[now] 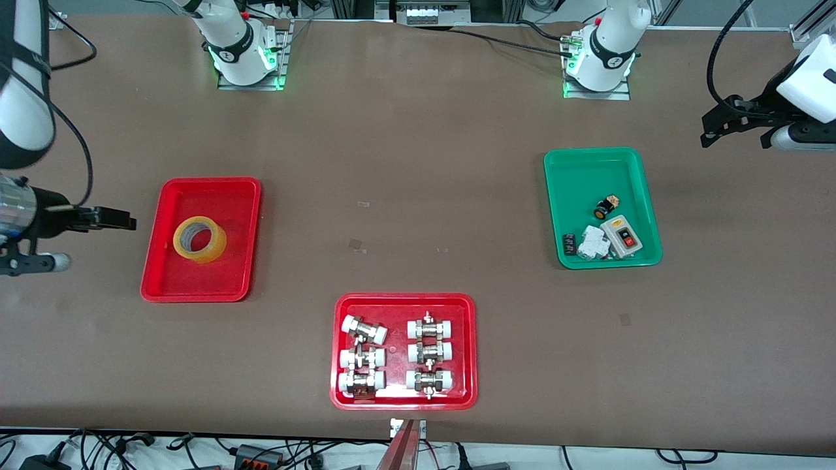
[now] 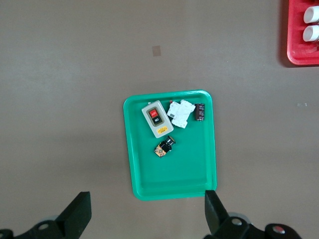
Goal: Left arm passes tape to right arm into tray
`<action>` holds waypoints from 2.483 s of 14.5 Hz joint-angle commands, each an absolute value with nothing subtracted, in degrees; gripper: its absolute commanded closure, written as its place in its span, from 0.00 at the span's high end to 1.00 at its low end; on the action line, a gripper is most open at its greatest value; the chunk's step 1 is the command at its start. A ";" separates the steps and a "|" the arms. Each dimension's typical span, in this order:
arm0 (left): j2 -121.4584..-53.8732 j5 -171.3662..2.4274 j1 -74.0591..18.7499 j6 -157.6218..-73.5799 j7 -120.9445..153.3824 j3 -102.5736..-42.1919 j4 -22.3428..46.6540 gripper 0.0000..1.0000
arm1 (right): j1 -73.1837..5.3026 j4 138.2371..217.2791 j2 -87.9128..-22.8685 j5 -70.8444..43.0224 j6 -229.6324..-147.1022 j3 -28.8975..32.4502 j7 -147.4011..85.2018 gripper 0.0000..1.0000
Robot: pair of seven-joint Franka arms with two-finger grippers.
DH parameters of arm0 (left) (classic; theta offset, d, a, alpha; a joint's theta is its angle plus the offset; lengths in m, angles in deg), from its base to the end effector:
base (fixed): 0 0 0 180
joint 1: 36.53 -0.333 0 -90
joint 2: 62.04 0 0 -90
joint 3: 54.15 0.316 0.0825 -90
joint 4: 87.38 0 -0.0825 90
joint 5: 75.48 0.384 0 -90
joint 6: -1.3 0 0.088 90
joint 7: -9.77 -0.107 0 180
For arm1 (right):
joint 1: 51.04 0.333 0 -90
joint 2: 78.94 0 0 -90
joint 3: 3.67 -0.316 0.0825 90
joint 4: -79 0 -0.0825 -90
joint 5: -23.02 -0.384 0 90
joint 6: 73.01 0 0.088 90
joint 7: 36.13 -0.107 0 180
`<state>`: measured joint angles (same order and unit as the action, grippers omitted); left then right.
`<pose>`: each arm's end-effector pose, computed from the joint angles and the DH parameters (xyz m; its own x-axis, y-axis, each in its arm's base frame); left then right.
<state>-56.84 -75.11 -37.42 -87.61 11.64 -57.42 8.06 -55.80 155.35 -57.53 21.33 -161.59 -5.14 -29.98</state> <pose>0.5229 -0.0224 0.6270 0.9997 -0.0084 -0.0230 -0.0087 -0.9999 -0.0124 0.6525 -0.0371 0.5074 0.9867 0.0510 -0.1544 0.0429 -0.9975 -0.0554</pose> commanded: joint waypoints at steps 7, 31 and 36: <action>-58.17 -74.60 -37.85 -87.30 11.70 -57.31 6.14 1.00 | -54.99 149.84 -57.94 22.67 -161.42 -5.17 -36.92 1.00; -62.40 -74.51 -37.67 -85.80 11.44 -57.75 0.16 1.00 | -49.72 177.54 -79.74 24.25 -173.39 1.07 -32.88 1.00; -62.31 -74.51 -37.67 -85.71 11.44 -57.75 0.16 1.00 | -49.72 175.94 -79.03 23.55 -171.98 1.16 -33.76 1.00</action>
